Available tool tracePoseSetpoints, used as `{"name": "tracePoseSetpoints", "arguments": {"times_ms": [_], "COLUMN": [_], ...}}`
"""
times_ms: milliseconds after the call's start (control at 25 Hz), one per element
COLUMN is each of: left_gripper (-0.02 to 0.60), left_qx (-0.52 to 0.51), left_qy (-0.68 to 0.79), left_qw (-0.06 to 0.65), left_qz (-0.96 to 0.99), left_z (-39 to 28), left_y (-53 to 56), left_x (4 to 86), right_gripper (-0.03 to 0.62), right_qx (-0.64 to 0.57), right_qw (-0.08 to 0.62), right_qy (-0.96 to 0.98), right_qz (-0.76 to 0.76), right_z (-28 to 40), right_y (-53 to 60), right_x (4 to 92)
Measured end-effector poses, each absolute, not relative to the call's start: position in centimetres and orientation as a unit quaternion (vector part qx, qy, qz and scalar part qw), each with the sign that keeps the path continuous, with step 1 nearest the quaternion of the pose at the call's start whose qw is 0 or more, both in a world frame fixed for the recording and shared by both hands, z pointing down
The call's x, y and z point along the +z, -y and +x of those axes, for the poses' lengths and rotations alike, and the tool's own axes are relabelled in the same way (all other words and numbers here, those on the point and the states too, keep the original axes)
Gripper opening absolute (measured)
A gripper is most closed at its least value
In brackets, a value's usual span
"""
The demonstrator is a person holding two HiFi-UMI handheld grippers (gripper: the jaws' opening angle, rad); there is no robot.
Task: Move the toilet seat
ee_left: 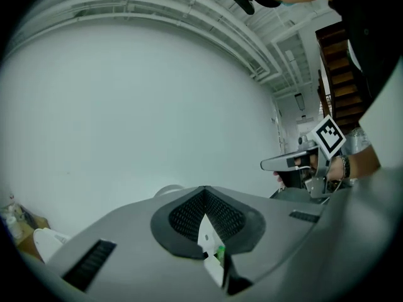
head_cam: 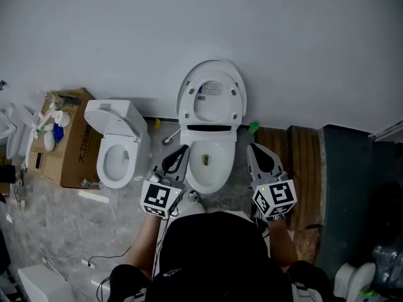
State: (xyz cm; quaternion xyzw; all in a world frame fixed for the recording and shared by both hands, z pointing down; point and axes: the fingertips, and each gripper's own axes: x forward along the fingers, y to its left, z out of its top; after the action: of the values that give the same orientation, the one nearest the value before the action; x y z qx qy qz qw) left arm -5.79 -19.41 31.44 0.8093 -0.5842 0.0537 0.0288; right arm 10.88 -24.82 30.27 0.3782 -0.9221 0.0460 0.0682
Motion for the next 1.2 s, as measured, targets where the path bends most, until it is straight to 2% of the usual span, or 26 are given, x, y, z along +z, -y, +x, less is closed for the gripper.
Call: {"name": "tracePoseSetpoints", "arguments": {"times_ms": [160,320,560,960,1200], "left_gripper": [0.008,0.008,0.008,0.008,0.008], "left_qx": [0.046,0.042,0.059,0.05,0.049], "left_qy": [0.604,0.615,0.616,0.624,0.602], "left_qw": [0.02,0.042,0.042,0.049,0.039], "left_qz": [0.795,0.787,0.784,0.778,0.796], "left_z": [-2.1,2.1,6.8,5.3,3.4], "left_y": [16.6,13.7,9.3,5.4,3.8], "left_x": [30.3,31.2,31.8,32.6,32.1], "right_gripper": [0.012,0.012,0.012,0.012,0.012], "right_qx": [0.045,0.062,0.096,0.087,0.092], "right_qw": [0.076,0.077,0.059,0.068,0.073], "right_qy": [0.927,0.935,0.942,0.938,0.932], "right_qz": [0.364,0.342,0.315,0.329,0.342], "right_z": [14.2,16.8,19.0,18.9,15.4], "right_y": [21.4,18.0,14.4,10.9,9.7], "right_x": [30.9,31.8,32.4,32.7,32.7]}}
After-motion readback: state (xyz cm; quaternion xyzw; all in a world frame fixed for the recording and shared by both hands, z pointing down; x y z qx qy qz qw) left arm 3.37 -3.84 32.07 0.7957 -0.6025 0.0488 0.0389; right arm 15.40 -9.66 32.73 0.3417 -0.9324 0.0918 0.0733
